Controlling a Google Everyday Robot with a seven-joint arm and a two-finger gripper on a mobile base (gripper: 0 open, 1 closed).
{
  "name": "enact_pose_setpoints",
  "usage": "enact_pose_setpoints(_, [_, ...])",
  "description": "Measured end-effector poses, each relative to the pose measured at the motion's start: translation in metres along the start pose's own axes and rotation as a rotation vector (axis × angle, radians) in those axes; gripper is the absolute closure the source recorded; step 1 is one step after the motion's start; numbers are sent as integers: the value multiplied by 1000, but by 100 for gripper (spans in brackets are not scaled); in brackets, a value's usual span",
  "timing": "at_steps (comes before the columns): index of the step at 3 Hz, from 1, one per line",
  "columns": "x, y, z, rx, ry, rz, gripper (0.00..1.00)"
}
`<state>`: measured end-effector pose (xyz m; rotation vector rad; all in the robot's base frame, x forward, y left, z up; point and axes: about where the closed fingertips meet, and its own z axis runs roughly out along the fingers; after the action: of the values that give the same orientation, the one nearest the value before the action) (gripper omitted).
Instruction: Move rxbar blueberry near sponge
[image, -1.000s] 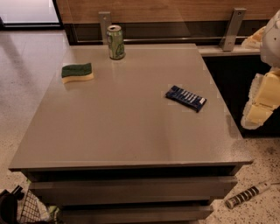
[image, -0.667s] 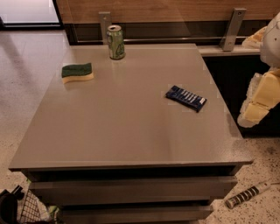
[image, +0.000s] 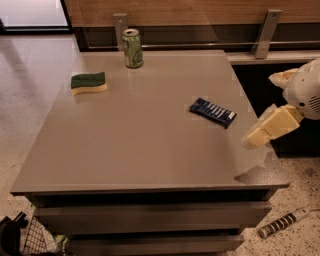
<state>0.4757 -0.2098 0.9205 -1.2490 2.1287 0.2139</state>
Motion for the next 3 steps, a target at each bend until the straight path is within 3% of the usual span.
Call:
enact_pose_setpoints(1, [-9,-28,39,55,-229,109,0])
enact_pose_setpoints(2, [-15,-49,51,107,-324,144,0])
enact_pose_setpoints(3, [-13,-66,65,120,-372,151,0])
